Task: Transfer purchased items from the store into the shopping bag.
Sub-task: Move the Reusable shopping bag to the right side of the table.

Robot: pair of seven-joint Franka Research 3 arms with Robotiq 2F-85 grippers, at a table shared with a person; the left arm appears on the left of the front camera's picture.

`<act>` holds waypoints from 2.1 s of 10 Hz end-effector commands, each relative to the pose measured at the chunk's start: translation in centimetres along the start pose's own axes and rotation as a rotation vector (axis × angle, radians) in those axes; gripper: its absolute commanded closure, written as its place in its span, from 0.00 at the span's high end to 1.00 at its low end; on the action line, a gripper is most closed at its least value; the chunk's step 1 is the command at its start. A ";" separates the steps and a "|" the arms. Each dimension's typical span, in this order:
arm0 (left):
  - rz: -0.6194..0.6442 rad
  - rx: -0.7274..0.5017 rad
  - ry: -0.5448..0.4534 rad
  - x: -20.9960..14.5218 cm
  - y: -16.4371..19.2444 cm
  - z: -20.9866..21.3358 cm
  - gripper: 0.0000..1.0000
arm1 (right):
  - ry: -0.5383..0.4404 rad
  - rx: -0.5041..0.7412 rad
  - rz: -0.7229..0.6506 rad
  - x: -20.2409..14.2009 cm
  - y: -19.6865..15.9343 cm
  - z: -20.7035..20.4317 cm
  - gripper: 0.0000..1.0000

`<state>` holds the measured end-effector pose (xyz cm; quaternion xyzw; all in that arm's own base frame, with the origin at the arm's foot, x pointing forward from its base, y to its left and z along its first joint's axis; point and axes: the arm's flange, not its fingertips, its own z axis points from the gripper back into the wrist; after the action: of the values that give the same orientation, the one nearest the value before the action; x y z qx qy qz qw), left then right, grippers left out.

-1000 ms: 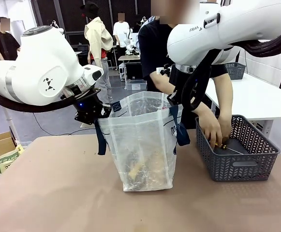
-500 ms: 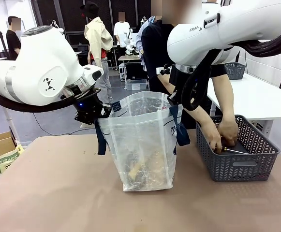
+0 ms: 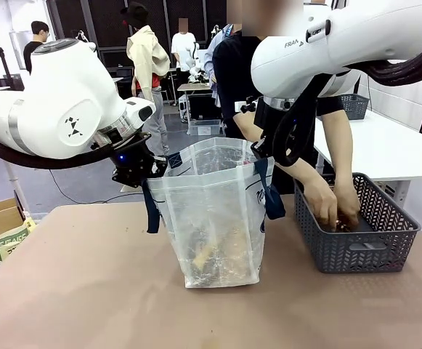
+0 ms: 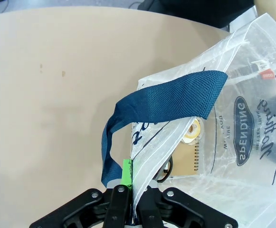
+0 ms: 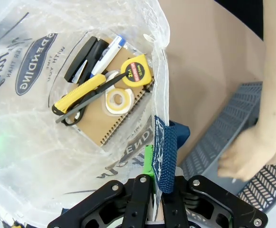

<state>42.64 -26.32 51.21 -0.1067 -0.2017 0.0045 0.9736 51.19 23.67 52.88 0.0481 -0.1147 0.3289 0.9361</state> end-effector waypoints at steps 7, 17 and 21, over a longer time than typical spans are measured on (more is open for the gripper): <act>-0.004 0.008 -0.005 0.0 0.1 0.1 0.00 | 0.004 0.000 -0.005 0.0 -0.1 0.1 0.00; -0.004 0.008 -0.005 0.0 0.1 0.1 0.00 | 0.004 0.000 -0.005 0.0 -0.1 0.1 0.00; -0.004 0.008 -0.005 0.0 0.1 0.1 0.00 | 0.004 0.000 -0.005 0.0 -0.1 0.1 0.00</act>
<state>42.64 -26.32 51.21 -0.1067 -0.2017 0.0045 0.9736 51.19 23.67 52.88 0.0481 -0.1147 0.3289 0.9361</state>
